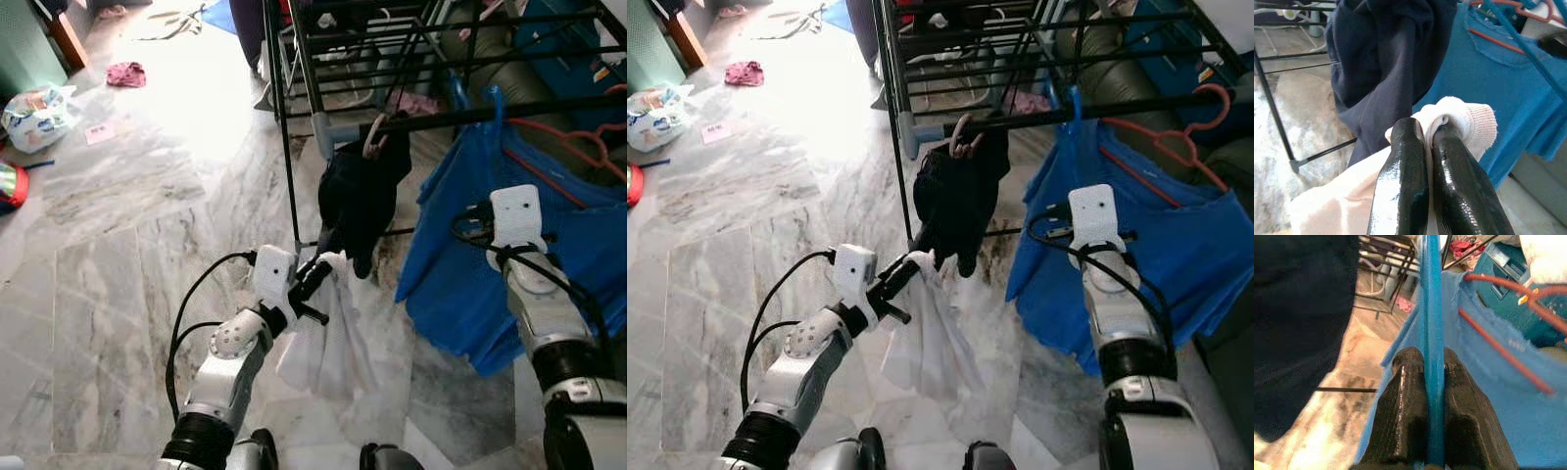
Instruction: Hang hanger
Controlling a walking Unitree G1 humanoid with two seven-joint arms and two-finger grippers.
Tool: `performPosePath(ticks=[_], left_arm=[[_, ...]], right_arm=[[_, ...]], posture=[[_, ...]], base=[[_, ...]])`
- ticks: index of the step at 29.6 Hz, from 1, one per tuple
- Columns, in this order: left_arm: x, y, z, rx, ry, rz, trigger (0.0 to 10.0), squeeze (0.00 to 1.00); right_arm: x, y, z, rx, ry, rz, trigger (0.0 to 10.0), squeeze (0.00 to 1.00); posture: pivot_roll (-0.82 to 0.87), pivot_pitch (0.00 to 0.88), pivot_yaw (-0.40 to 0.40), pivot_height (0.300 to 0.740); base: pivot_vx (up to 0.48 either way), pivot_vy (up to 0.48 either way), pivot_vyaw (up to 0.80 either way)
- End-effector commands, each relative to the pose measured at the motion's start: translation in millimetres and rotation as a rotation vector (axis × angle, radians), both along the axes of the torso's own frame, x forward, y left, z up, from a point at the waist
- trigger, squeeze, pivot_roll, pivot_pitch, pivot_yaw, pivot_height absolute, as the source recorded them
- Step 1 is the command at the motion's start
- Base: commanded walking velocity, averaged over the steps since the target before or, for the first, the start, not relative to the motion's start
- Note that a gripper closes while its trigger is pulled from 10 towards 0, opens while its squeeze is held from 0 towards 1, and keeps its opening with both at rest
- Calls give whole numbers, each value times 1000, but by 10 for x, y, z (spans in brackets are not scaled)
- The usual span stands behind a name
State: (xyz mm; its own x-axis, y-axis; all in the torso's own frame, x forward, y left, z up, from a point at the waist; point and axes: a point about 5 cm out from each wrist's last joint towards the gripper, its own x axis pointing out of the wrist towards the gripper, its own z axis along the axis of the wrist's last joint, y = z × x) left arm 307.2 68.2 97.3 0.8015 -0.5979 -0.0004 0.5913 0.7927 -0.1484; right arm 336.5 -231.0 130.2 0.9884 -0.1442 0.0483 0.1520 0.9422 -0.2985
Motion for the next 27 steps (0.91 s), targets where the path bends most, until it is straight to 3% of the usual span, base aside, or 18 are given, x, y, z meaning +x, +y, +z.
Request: performPosePath(ticks=[1, 2, 3, 4, 5, 6, 11, 14, 22, 25, 27], left_arm=[[4, -21, 3, 12, -11, -6, 10000, 0], [11, -36, 8, 14, -12, -12, 10000, 0], [14, -39, 9, 14, -13, -13, 10000, 0], [14, -48, 10, 16, -14, -18, 10000, 0], [14, -53, 10, 16, -15, -21, 10000, 0], [15, -62, 14, 18, -17, -26, 10000, 0], [-17, -61, 1, 26, -11, -34, 10000, 0], [-51, -2, -43, 58, -15, -30, 10000, 0], [-122, 243, -52, 102, -16, -41, 10000, 0], [-136, 325, -9, 91, -31, -53, 10000, 0], [-95, 452, 4, 142, -46, -38, 10000, 0]], right_arm=[[-51, 13, 81, 5, -57, -16, 3843, 0], [-133, 34, -1, 13, -38, -24, 4549, 0], [-152, 39, -16, 13, -33, -26, 4549, 0], [-203, 48, -63, 23, -27, -32, 8078, 0], [-244, 56, -91, 32, -23, -38, 8078, 0], [-308, 59, -151, 33, -10, -46, 10000, 0], [-666, 105, -393, 45, 68, -72, 10000, 0], [-778, 146, -498, 84, 99, -82, 10000, 0], [-922, 471, -541, 177, 130, 31, 10000, 0], [-933, 501, -573, 166, 155, 78, 10000, 0], [-919, 482, -655, 155, 217, 99, 10000, 0]], posture=[[-117, 189, 18, 740], [-123, 189, 21, 740], [-123, 189, 21, 740], [-128, 189, 25, 740], [-128, 189, 25, 740], [-134, 192, 30, 740], [-141, 217, 36, 740], [-134, 235, 28, 740], [-41, 250, 18, 740], [-37, 245, 18, 740], [-15, 259, 16, 740]], base=[[0, 0, 0], [0, 0, 0], [0, 0, 0], [0, 0, 0], [0, 0, 0], [0, 0, 0], [0, 0, 0], [0, 0, 0], [0, 0, 0], [0, 0, 0], [0, 0, 0]])
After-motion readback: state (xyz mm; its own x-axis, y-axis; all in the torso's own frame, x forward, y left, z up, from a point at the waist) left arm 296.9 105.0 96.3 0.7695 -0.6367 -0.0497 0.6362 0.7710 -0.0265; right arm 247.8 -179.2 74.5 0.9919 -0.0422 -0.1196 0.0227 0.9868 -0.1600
